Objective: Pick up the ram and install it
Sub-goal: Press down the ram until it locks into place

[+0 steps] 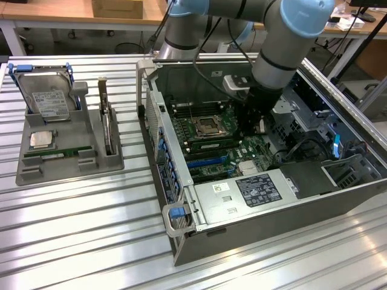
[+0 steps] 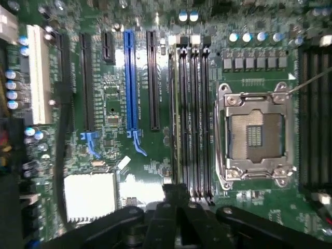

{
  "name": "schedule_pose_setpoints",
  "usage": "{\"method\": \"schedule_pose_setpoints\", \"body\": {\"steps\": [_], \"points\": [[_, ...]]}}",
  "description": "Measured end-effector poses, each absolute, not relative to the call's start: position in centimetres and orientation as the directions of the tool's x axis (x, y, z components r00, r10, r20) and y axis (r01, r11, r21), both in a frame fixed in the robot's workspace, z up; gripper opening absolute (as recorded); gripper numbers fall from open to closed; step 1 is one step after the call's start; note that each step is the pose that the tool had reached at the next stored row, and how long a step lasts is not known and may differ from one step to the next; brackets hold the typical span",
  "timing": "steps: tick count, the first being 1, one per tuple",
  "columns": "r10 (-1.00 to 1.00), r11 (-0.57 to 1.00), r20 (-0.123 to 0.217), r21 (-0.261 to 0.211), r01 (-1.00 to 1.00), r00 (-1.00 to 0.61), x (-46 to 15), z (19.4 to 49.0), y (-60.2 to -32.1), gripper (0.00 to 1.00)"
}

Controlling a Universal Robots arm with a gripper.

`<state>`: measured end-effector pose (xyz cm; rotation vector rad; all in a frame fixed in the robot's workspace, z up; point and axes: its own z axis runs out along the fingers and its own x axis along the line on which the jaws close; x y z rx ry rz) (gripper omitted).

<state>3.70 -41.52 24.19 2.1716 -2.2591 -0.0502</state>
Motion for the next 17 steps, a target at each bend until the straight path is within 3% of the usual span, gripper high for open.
{"method": "schedule_pose_setpoints", "body": {"steps": [17], "points": [[-0.999, 0.039, -0.01, 0.032, -0.999, -0.04, -2.9, 24.9, -41.5, 0.11]]}}
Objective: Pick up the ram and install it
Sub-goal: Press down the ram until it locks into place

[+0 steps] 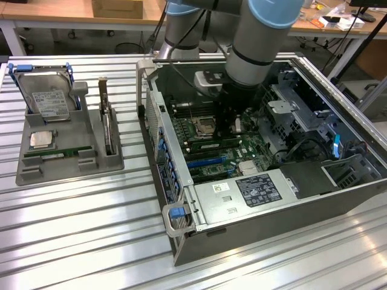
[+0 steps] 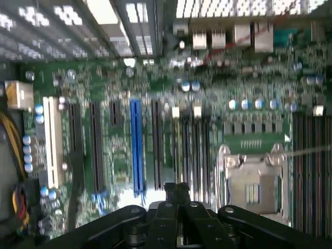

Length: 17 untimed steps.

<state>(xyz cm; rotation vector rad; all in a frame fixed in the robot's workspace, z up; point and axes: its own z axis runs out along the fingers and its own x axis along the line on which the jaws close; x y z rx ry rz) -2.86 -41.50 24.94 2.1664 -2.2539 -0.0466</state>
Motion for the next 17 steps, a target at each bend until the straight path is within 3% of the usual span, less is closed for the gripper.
{"method": "schedule_pose_setpoints", "body": {"steps": [6, 17], "points": [[-0.999, 0.04, 0.0, 0.031, -0.999, -0.04, -6.7, 24.9, -41.5, 0.11], [-0.999, 0.04, 0.015, 0.029, -0.999, -0.04, -7.0, 23.9, -40.6, 0.11]]}}
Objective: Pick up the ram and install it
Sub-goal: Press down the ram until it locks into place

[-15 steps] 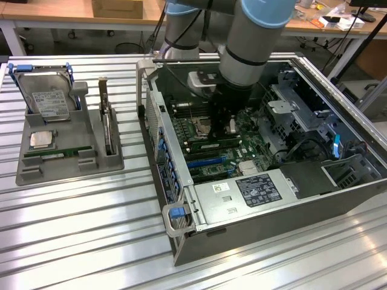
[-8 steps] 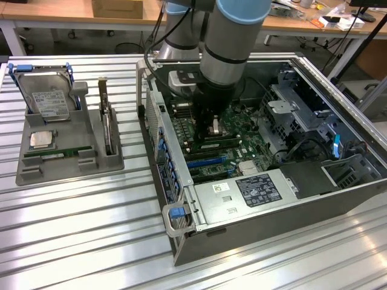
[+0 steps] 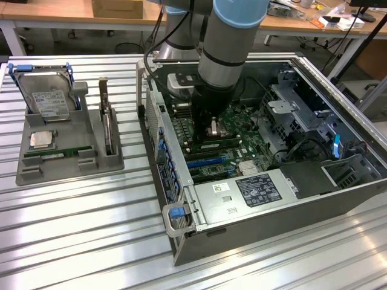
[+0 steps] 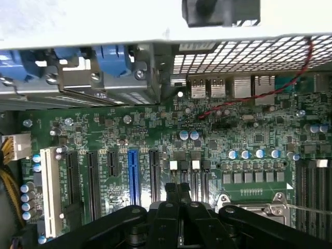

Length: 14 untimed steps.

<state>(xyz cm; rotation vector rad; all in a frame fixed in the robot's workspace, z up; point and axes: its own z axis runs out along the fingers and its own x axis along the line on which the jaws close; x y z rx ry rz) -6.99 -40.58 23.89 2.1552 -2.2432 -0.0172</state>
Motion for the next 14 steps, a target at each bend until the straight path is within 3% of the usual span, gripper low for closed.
{"method": "schedule_pose_setpoints", "body": {"steps": [9, 14], "points": [[-0.999, 0.04, 0.018, 0.029, -0.999, -0.04, -7.0, 22.7, -40.6, 0.11], [-0.999, 0.04, 0.018, 0.032, -0.999, -0.04, -6.8, 24.6, -40.6, 0.11]]}}
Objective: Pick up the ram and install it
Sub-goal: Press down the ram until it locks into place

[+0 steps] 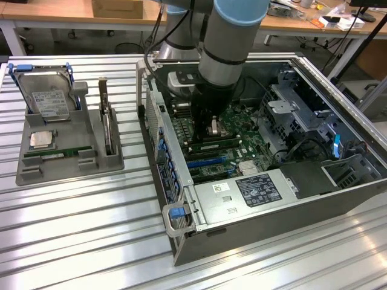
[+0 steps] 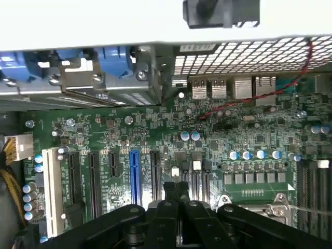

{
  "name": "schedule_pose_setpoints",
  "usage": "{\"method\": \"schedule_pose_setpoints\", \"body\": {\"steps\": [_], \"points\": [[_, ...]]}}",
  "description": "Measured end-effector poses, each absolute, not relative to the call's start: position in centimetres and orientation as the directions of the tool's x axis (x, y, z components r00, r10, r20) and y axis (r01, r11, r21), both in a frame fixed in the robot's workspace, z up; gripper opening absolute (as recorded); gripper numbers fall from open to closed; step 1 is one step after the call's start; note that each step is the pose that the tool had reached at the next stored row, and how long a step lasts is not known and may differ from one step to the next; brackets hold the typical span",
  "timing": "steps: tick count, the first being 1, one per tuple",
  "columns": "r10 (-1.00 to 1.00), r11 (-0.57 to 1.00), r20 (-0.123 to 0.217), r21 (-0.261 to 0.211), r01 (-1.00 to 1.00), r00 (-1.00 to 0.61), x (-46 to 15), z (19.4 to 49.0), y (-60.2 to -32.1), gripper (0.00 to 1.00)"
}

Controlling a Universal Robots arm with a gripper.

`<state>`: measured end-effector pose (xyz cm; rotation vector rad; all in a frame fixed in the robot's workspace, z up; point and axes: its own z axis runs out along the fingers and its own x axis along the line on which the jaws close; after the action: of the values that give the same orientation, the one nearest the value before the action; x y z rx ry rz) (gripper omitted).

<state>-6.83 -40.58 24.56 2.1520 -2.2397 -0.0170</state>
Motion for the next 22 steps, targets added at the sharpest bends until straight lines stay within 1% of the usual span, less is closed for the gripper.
{"method": "schedule_pose_setpoints", "body": {"steps": [6, 8, 10, 13, 16, 22], "points": [[-0.999, 0.04, 0.018, 0.034, -0.999, -0.039, -3.5, 24.6, -40.6, 0.11], [-0.999, 0.039, 0.018, 0.035, -0.999, -0.039, -2.0, 24.6, -40.6, 0.11], [-0.999, 0.037, 0.018, 0.035, -0.999, -0.036, 0.9, 24.6, -40.6, 0.11], [-0.999, 0.036, 0.018, 0.034, -0.999, -0.035, 2.6, 24.8, -40.6, 0.11], [-0.999, 0.036, 0.019, 0.035, -0.999, -0.035, 2.6, 27.6, -40.6, 0.11], [-0.999, 0.036, 0.023, 0.034, -0.999, -0.035, 2.6, 30.4, -40.6, 0.11]]}}
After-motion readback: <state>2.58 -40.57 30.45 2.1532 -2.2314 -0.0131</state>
